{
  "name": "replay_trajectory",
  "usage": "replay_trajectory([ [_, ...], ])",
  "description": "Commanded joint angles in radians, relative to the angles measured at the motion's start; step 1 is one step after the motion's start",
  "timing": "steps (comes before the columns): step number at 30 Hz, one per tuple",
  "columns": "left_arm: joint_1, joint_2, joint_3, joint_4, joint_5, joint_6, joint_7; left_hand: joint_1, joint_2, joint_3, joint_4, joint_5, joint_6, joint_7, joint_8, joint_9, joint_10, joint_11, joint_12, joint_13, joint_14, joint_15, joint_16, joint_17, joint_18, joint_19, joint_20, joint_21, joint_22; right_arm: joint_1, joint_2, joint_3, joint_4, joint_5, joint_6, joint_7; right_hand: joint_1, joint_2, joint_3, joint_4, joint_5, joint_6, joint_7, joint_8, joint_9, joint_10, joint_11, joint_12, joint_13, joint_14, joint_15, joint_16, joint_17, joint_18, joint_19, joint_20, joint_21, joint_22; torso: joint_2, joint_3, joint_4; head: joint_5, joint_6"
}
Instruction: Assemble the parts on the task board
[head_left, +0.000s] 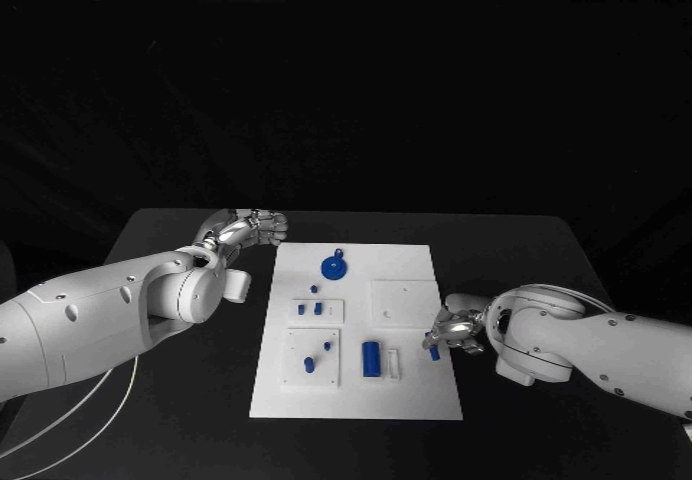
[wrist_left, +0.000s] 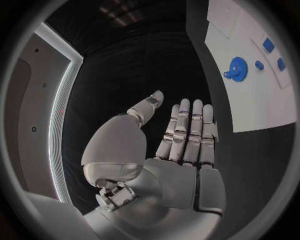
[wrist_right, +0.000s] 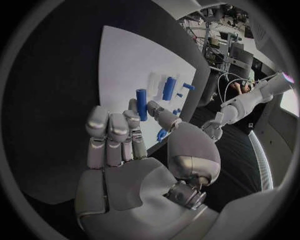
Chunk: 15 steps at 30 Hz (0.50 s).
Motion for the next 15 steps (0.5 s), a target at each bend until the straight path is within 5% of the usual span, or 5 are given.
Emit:
replay_trajectory([
  [1,0.001,0.003,0.001,0.003,-0.001,0.006,0.006,-0.012,-0.001,-0.001,0.005,-0.002,-0.008,-0.001,0.007,-0.001,-0.001,0.004,0.005,-0.001,0.000,0.007,-0.006,0.001,0.018,-0.002,0.003,-0.007,0.001,-0.001,0.030,-0.003,-0.012,0.099,-0.013,0.013,-0.017,0.002,-0.005,0.008,-0.012,0.009,-0.002,-0.001,-0.001,0.008,0.000,-0.007,-0.001,0.003,-0.003,-0.001,0.001,0.069,0.004,0.004,0.004,0.015,0.000,-0.0007,0.0001,0.000,-0.002],
  [5,0.001,0.004,0.001,0.003,-0.001,0.006,0.006,-0.012,-0.001,-0.001,0.006,-0.002,-0.008,-0.001,0.007,-0.002,-0.001,0.004,0.005,-0.001,0.000,0.007,-0.006,0.002,0.018,-0.002,0.003,-0.007,0.001,-0.007,0.069,-0.017,-0.028,0.121,-0.024,0.015,-0.022,0.004,-0.007,0.010,-0.019,0.009,-0.002,-0.001,-0.002,0.007,0.000,-0.007,-0.001,0.003,-0.003,-0.001,0.002,0.069,0.003,0.004,0.004,0.015,0.001,-0.0012,0.0017,0.000,-0.003],
  [15,0.001,0.004,0.001,0.002,-0.001,0.008,0.006,-0.013,-0.001,-0.001,0.006,-0.002,-0.008,-0.001,0.007,-0.002,0.000,0.003,0.005,-0.001,0.000,0.007,-0.006,0.002,0.018,-0.002,0.004,-0.007,0.002,-0.036,0.123,-0.028,-0.056,0.118,-0.029,0.015,-0.029,0.008,-0.009,0.013,-0.017,0.009,-0.002,-0.002,-0.003,0.006,0.000,-0.007,-0.001,0.002,-0.004,-0.002,0.002,0.069,0.003,0.003,0.003,0.015,0.000,-0.0004,0.0008,0.006,-0.007],
])
